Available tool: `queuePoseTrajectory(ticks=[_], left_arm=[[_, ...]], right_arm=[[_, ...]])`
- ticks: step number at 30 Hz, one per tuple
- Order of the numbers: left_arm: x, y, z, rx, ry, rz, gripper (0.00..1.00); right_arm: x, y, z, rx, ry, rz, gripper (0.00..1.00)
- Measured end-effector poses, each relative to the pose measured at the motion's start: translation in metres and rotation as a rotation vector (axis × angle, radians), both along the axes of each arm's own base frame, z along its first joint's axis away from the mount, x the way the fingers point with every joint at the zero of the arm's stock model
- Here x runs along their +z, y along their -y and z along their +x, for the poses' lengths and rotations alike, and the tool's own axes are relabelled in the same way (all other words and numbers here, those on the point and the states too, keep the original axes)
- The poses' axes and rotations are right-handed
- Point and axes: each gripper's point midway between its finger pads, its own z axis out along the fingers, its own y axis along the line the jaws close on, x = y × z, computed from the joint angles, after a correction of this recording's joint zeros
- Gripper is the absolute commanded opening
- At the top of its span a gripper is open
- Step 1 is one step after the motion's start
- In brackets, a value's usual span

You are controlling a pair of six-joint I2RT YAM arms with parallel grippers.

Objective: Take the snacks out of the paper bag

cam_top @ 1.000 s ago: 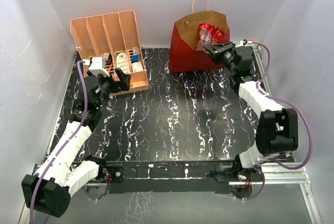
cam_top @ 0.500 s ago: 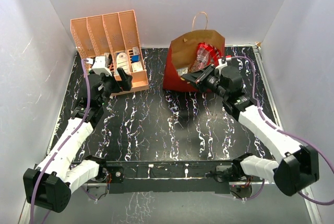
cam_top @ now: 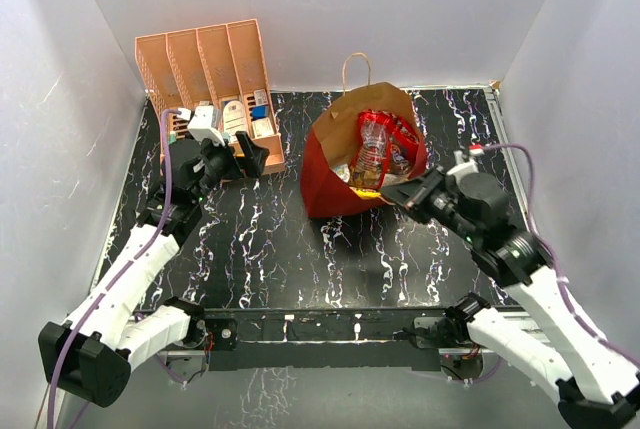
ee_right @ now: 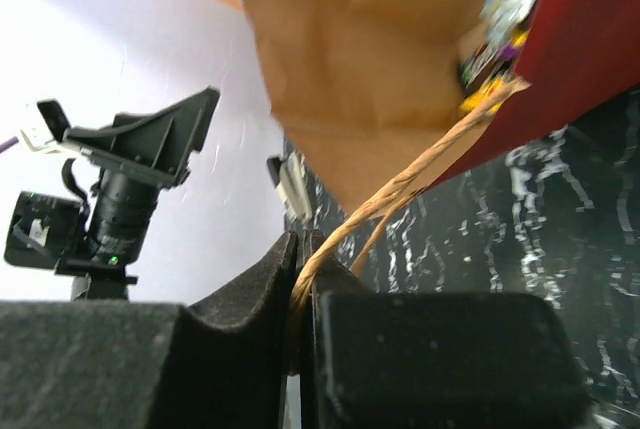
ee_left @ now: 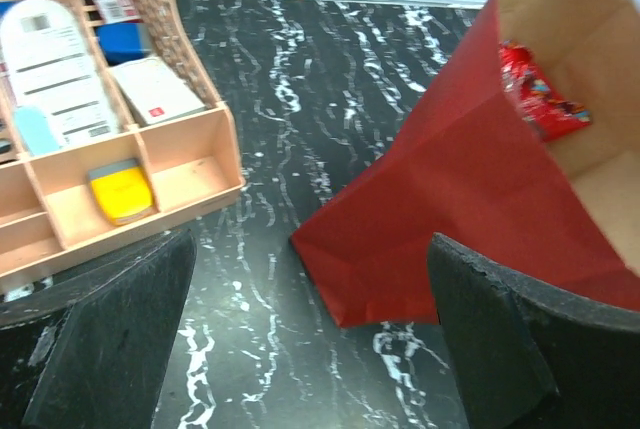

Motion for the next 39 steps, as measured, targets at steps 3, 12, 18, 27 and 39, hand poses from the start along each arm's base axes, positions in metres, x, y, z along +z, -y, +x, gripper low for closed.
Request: queuePoseTrajectory(ticks=[3,12,18,27,39], left_arm=[[0.011,0.014,-0.008,-0.066,-0.021,-0.062,0.98],[0.044,0.075,-0.037,-0.302,-0.104,-0.320,0.98],[0.063,0.136,-0.036,-0.421,-0.171,-0.350,0.98],[0.066,0.185,0.005,-0.428,-0.203,-0.258,0.99],[0.026,0.194,0.060,-0.286,-0.287,-0.153,0.74]], right_arm=[[0.003,0.034,-0.011,-0.116,0.054,-0.050,0.08],[0.014,0.110,-0.010,-0.411,0.195,-0.251,0.10],[0.023,0.125,-0.005,-0.443,0.258,-0.383,0.35],[0.037,0.128,-0.010,-0.408,0.374,-0.451,0.74],[0.043,0.129,-0.011,-0.390,0.423,-0.485,0.80]])
